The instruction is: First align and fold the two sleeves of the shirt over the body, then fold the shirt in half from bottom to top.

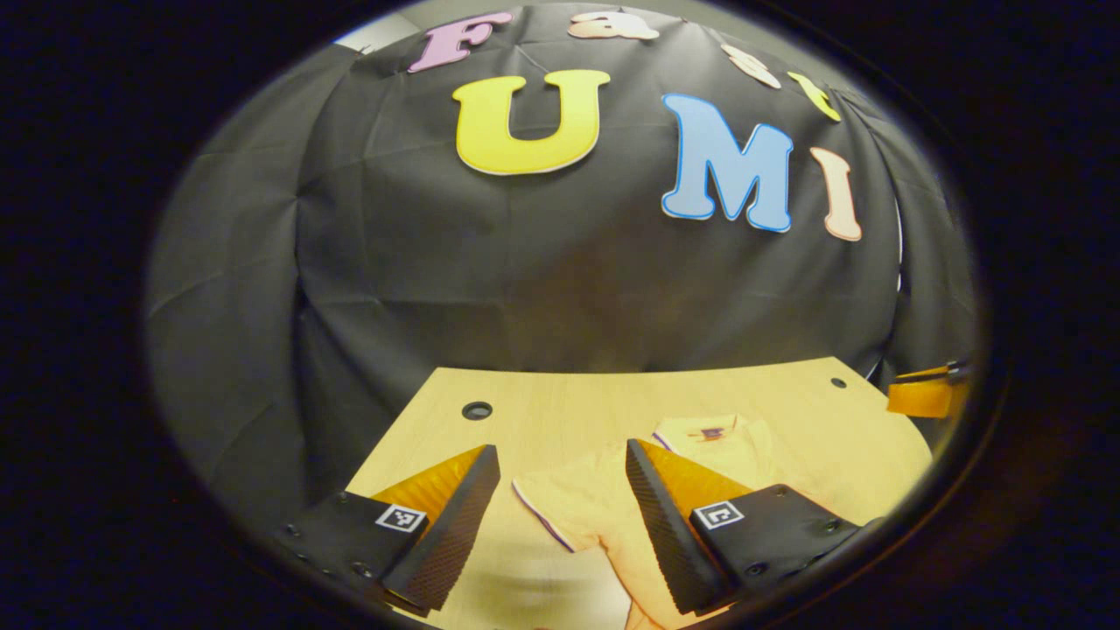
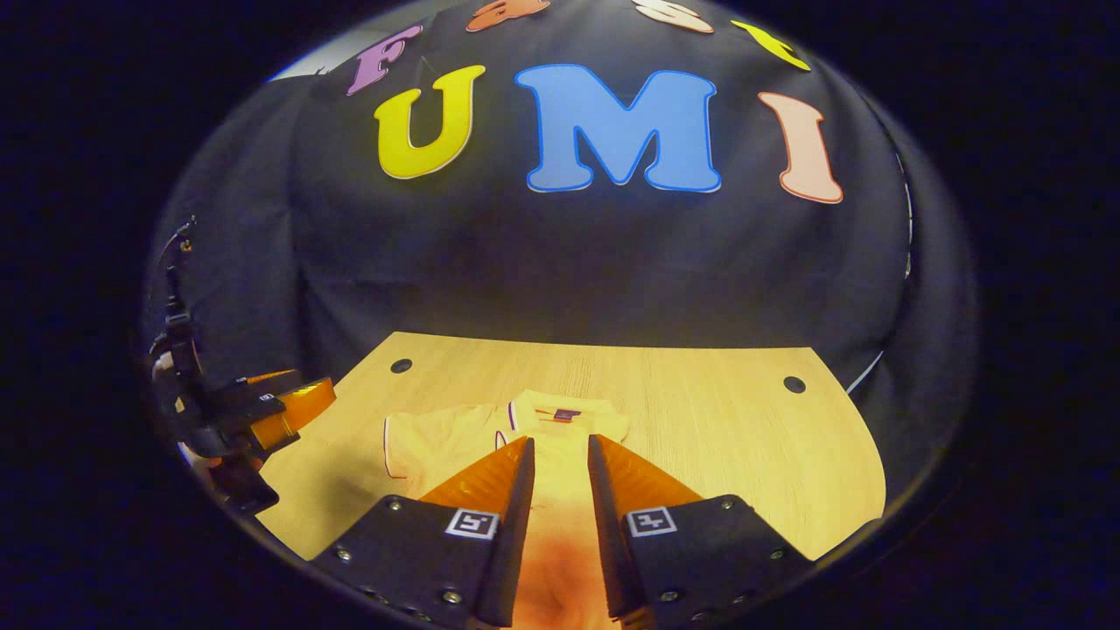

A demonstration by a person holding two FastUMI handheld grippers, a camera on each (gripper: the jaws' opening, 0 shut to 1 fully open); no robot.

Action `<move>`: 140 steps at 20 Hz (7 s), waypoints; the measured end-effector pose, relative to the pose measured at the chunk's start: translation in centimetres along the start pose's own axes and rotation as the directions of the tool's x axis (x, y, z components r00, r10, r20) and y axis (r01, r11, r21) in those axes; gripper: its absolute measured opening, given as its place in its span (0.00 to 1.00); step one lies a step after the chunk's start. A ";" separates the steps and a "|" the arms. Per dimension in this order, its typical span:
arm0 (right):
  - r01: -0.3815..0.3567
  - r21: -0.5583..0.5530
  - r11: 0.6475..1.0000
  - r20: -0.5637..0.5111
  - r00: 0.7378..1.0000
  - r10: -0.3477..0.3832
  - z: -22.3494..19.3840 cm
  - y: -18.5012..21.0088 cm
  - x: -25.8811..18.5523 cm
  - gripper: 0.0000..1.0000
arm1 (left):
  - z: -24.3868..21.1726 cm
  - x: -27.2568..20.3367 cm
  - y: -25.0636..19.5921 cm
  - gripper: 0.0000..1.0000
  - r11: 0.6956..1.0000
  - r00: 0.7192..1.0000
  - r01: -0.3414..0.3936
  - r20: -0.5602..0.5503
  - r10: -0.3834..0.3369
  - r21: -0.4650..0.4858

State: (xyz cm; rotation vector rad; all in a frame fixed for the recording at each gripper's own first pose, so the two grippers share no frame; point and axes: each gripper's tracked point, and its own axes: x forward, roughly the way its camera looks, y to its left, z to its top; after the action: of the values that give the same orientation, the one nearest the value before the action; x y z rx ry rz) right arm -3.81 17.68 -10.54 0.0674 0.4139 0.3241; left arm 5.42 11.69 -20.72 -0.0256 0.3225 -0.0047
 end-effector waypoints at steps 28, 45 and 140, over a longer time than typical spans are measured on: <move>0.273 0.196 0.942 -0.175 0.955 -0.240 -7.0 -6.9 -10.6 0.39 | -17.1 11.4 2.2 0.87 0.975 0.926 -0.207 -0.338 0.168 -0.082; 0.289 0.213 0.933 -0.200 0.948 -0.248 -7.9 -8.0 -11.1 0.39 | -11.6 14.0 -7.0 0.12 0.990 0.968 -0.030 -0.241 0.063 0.136; 0.031 -0.039 0.999 -0.748 0.662 -0.050 -30.3 -8.6 -8.4 0.05 | -28.9 -17.4 -12.6 0.06 0.953 0.805 0.264 -0.579 -0.130 0.152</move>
State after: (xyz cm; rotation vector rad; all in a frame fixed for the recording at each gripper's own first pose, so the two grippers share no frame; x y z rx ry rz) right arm -20.84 6.75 -36.17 -0.1096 1.2471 0.3012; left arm -20.21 -1.48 -42.32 0.1738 0.9166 -0.2647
